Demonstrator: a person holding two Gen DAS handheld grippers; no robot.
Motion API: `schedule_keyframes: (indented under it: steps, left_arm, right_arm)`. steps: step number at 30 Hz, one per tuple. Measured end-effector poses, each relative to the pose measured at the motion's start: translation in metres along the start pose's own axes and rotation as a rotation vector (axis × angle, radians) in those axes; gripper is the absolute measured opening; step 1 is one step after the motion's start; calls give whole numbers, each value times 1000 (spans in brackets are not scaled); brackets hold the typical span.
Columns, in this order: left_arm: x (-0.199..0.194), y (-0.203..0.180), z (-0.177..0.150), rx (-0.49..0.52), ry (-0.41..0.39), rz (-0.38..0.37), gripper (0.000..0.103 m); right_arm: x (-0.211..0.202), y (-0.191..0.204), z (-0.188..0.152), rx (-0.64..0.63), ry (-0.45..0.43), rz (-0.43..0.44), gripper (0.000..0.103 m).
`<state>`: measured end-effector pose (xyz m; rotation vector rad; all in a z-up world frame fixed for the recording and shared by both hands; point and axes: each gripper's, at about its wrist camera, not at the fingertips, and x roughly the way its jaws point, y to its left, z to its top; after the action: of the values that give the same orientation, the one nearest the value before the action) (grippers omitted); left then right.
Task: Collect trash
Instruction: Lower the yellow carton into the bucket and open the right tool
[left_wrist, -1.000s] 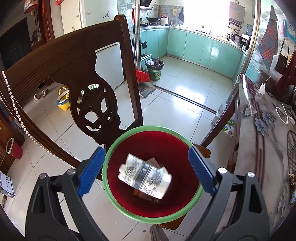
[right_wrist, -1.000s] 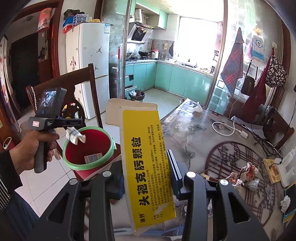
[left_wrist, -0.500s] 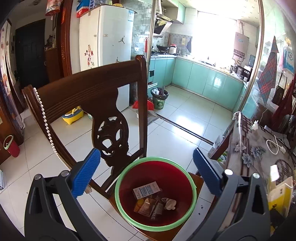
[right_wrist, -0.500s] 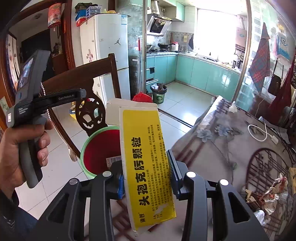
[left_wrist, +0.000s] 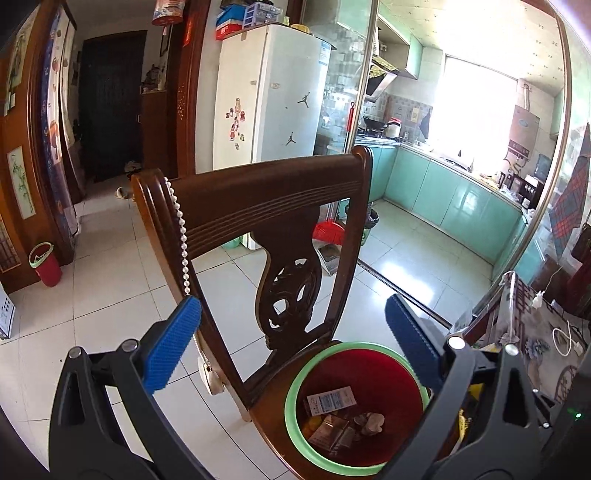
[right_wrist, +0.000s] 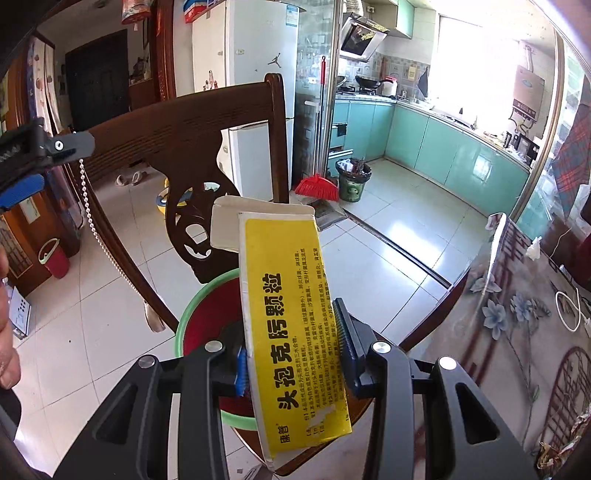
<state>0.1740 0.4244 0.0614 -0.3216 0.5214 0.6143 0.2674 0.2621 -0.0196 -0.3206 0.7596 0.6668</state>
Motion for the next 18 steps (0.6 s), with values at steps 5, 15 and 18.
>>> schedule_keyframes:
  steps: [5,15,18]
  left_arm:
    - [4,5,2,-16,3,17,98]
    - [2,17,4,-55,-2,35,98]
    - [1,16,4,-53,-5,34,98]
  right_arm:
    - [34,11,4,-10,44,11,37]
    - [58,25,2,-38,75,1,64]
    - [50,24,3,-32,66,4,70]
